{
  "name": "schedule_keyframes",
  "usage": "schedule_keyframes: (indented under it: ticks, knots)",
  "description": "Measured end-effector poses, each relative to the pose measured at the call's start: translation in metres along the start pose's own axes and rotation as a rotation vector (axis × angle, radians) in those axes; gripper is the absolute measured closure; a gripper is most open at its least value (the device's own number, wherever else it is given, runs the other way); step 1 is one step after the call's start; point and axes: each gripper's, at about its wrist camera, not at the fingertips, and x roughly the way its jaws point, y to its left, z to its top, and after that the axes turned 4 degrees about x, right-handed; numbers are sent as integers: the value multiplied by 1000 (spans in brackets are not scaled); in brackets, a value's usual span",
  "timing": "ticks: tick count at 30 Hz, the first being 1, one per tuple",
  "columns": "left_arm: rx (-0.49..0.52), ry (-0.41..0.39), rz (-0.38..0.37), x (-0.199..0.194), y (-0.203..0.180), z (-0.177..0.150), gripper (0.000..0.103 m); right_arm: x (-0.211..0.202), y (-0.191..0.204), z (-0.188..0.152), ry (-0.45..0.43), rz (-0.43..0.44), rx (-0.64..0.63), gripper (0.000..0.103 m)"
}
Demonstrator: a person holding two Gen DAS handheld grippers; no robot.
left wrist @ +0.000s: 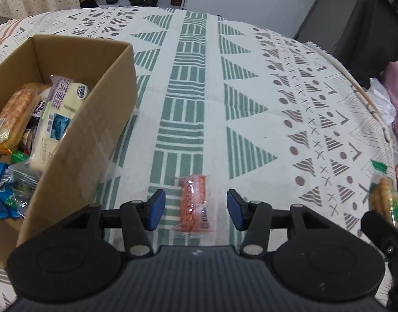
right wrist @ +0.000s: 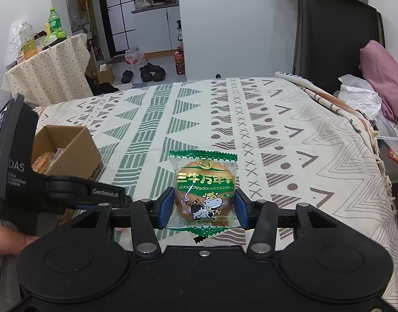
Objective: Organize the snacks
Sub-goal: 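Carry both snacks over the cardboard box and open both tools to drop them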
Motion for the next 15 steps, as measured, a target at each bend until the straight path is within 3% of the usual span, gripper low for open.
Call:
schedule_keyframes:
  ticks: [9,11,13,15]
  knots:
    - [29,39,50,22,-2,-10,55,5,-7,-5,26,-7,27,55]
    - [40,30,65,22,-3,-10,61,3,-5,-3,19,-3,22,55]
    - [44,37,69,22,-2,-10,81,1,-4,-2,14,-1,15,55]
    - [30,39,70,19,1,-9,82,1,-3,-2,13,1,13,55]
